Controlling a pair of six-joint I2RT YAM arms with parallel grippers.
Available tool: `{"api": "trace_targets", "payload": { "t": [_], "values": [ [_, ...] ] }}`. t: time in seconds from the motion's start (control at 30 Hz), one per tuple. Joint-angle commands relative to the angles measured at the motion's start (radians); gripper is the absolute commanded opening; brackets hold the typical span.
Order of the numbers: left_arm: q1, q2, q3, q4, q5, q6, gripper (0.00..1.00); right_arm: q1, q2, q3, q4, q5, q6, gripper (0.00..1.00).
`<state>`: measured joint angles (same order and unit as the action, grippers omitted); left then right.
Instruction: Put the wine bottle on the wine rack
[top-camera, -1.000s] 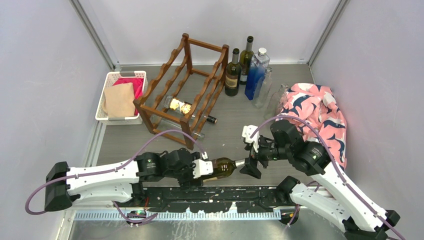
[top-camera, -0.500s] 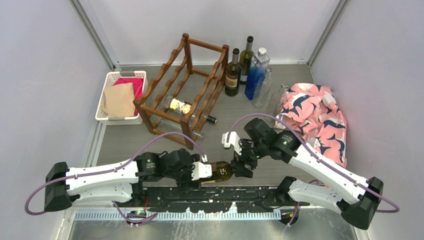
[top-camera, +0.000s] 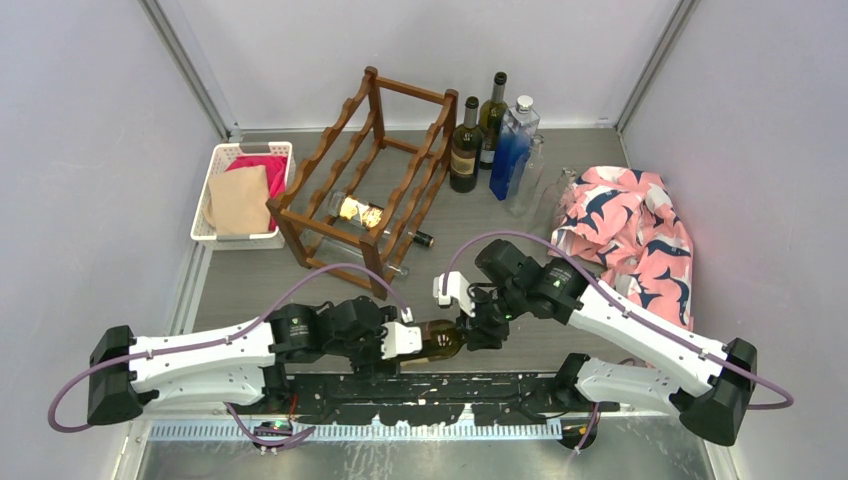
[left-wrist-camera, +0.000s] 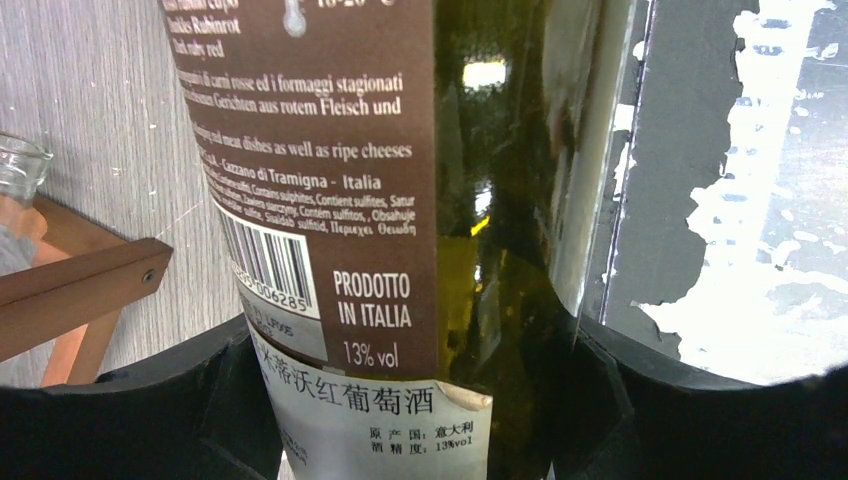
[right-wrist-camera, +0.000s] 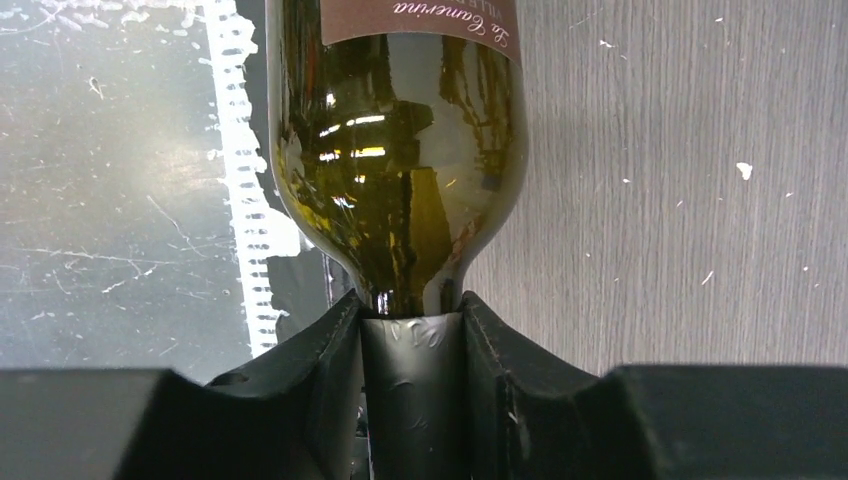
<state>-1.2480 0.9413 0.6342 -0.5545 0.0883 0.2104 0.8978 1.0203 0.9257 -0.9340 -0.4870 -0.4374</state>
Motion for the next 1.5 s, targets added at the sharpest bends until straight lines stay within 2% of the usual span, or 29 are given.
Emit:
{"api": "trace_targets", "payload": {
  "t": [0.0,0.07,0.13,0.23,0.37,0.57,0.73,0.9,1.2,1.47],
  "values": [
    [-0.004,-0.023,0.068,0.099,0.034,0.017,0.00,0.004,0.001,0.050,0.026,0.010,-0.005,0.34],
    [-0.004,-0.021,0.068,0.097,0.031,0.017,0.00,0.005,0.002,0.066,0.018,0.037,0.005,0.10],
    [-0.004,-0.022,0.065,0.098,0.020,0.014,0.00,0.006,-0.002,0.091,-0.007,0.053,0.018,0.02],
    [-0.004,-0.028,0.050,0.116,-0.017,0.003,0.01,0.006,-0.023,0.106,-0.003,0.061,0.058,0.01],
    [-0.004,-0.019,0.044,0.133,-0.029,-0.020,0.31,0.005,-0.048,0.095,0.018,0.066,0.112,0.01],
    [-0.004,0.031,0.046,0.146,-0.035,-0.046,0.64,0.003,-0.054,0.081,0.031,0.078,0.182,0.01],
    [-0.004,0.032,0.059,0.129,-0.057,-0.062,0.77,-0.007,-0.075,0.079,0.029,0.106,0.203,0.01],
    [-0.004,-0.022,0.061,0.109,-0.055,-0.074,0.99,-0.026,-0.109,0.071,0.023,0.126,0.214,0.01],
    [-0.004,-0.093,0.102,0.030,-0.005,-0.100,1.00,-0.060,-0.171,0.068,-0.029,0.166,0.220,0.01],
    [-0.004,-0.159,0.276,-0.097,0.021,-0.173,1.00,-0.149,-0.209,0.084,-0.046,0.200,0.213,0.01]
  ]
}}
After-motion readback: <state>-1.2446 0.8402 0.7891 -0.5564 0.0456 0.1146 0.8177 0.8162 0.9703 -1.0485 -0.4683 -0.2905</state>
